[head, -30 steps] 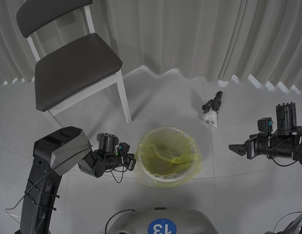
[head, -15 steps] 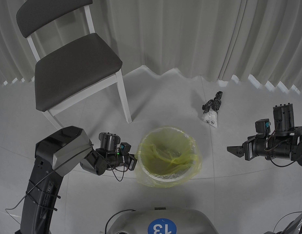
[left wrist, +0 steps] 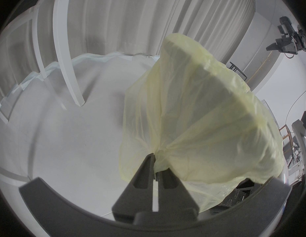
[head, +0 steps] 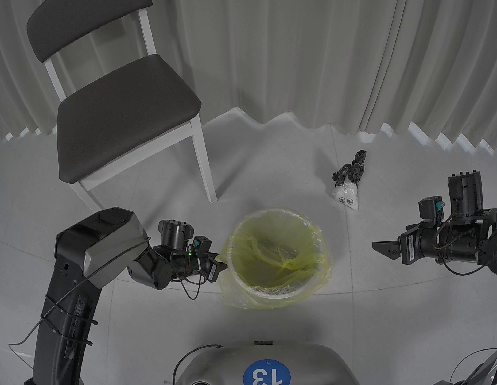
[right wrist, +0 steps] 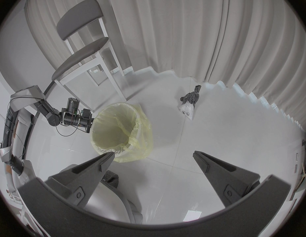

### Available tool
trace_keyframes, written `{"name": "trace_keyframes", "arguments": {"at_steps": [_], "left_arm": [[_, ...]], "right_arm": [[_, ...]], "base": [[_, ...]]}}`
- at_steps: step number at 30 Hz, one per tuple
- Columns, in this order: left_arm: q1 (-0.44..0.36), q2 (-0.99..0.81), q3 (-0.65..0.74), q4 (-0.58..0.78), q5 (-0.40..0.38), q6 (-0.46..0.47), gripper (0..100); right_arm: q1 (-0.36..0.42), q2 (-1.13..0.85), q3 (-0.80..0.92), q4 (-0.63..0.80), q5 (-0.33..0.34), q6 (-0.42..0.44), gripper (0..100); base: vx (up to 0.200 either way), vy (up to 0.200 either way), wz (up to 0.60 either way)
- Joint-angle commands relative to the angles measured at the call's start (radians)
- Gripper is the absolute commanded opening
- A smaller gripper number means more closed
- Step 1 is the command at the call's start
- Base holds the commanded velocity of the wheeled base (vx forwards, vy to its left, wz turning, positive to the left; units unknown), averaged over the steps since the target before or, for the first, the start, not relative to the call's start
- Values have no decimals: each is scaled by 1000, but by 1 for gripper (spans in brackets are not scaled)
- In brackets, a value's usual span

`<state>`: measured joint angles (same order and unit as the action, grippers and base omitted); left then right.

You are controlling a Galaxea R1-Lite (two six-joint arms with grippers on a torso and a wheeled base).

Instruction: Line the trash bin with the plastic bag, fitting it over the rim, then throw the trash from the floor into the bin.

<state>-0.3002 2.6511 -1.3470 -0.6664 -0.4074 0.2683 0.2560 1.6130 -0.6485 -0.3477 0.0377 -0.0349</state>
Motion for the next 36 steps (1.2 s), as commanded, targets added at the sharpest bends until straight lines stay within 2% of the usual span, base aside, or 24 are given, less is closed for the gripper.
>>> {"name": "trace_keyframes", "arguments": {"at_steps": [1, 10, 17, 18, 20, 21, 24, 26, 27, 29, 35, 36], "left_arm": [[21, -14, 37, -15, 4, 3, 100], [66, -48, 154, -87, 2, 68, 100], [76, -115, 250, -164, -5, 55, 100], [84, -171, 315, -191, -33, 55, 100], [84, -191, 342, -206, -51, 54, 100], [81, -230, 397, -265, -68, 49, 100], [70, -281, 465, -386, -68, 12, 100], [67, -290, 476, -409, -68, -3, 100], [35, -359, 525, -522, -62, -109, 100], [13, -428, 542, -562, -60, -169, 100], [3, -619, 546, -552, -56, -201, 100], [1, -685, 551, -550, -27, -201, 100]], "right_arm": [[0, 5, 0, -1, 1, 0, 100], [3, 4, -3, -1, 1, 0, 100], [3, -8, -2, -1, 1, 1, 100], [2, -12, 0, -1, 2, 1, 100], [2, -18, 1, -2, 2, 3, 100], [0, -35, 12, -2, 2, 13, 100], [2, -50, 21, -4, 4, 58, 100], [2, -53, 23, -4, 4, 64, 100], [2, -70, 27, -5, 5, 89, 100], [-1, -90, 41, -5, 5, 93, 100], [-15, -145, 76, -37, 7, 96, 100], [-29, -166, 93, -68, 13, 96, 100]], "base": [[0, 0, 0], [0, 0, 0], [0, 0, 0], [0, 0, 0], [0, 0, 0], [0, 0, 0], [0, 0, 0], [0, 0, 0], [0, 0, 0], [0, 0, 0], [0, 0, 0], [0, 0, 0]]}}
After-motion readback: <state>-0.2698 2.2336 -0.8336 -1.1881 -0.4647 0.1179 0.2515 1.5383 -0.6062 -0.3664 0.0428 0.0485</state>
